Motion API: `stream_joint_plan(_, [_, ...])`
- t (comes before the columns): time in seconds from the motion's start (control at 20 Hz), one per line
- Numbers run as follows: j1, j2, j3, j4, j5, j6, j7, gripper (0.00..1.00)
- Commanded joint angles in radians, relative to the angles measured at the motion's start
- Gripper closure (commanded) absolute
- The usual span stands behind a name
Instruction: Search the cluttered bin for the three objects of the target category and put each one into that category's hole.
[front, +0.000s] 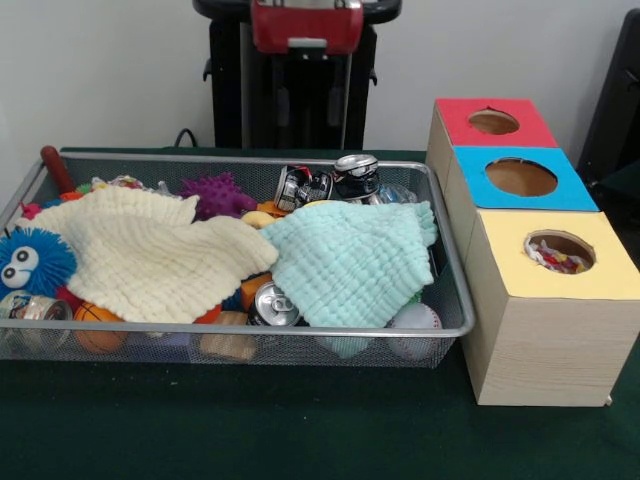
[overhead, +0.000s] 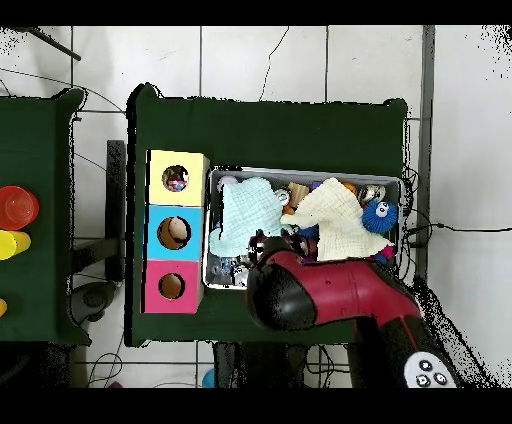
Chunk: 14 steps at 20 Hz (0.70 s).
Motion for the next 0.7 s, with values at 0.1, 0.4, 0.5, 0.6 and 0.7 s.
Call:
stream_joint_plan(0.1, [-0.024, -0.131, 0.098, 0.098, 0.109, 0.108, -0.037, 0.0])
stream_joint_plan(0.4, [-0.089, -0.224, 0.169, 0.154, 0.228, 0.15, -0.105, 0.0])
stream_joint_plan(0.5, [-0.1, -0.27, 0.197, 0.169, 0.297, 0.179, -0.121, 0.0])
stream_joint_plan(0.6, [-0.109, -0.3, 0.201, 0.155, 0.349, 0.224, -0.139, 0.0])
stream_joint_plan(0.7, [-0.09, -0.28, 0.175, 0.115, 0.324, 0.252, -0.118, 0.0])
